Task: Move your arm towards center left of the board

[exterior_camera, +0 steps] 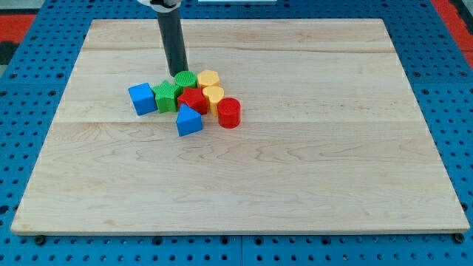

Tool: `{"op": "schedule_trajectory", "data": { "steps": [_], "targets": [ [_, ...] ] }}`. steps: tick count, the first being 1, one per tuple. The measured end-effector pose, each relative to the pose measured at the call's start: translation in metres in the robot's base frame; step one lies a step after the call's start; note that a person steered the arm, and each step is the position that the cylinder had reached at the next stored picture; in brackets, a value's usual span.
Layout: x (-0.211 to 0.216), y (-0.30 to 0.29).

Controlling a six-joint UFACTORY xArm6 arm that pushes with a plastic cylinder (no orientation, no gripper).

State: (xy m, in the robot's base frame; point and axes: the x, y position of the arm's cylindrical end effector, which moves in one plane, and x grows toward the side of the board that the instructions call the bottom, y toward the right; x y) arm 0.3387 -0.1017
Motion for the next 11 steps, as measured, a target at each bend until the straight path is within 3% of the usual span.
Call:
{"op": "schedule_trajectory", "data": {
  "steps": [2, 3, 4, 6, 8, 10, 11],
  "targets": [
    [-0.032, -0.102],
    [-0.006, -0.158],
    [0.002, -0.175],
    [0.065, -0.174],
    [0.087, -0.156],
    [0.090, -0.122],
    [0.029, -0.088]
  ]
}}
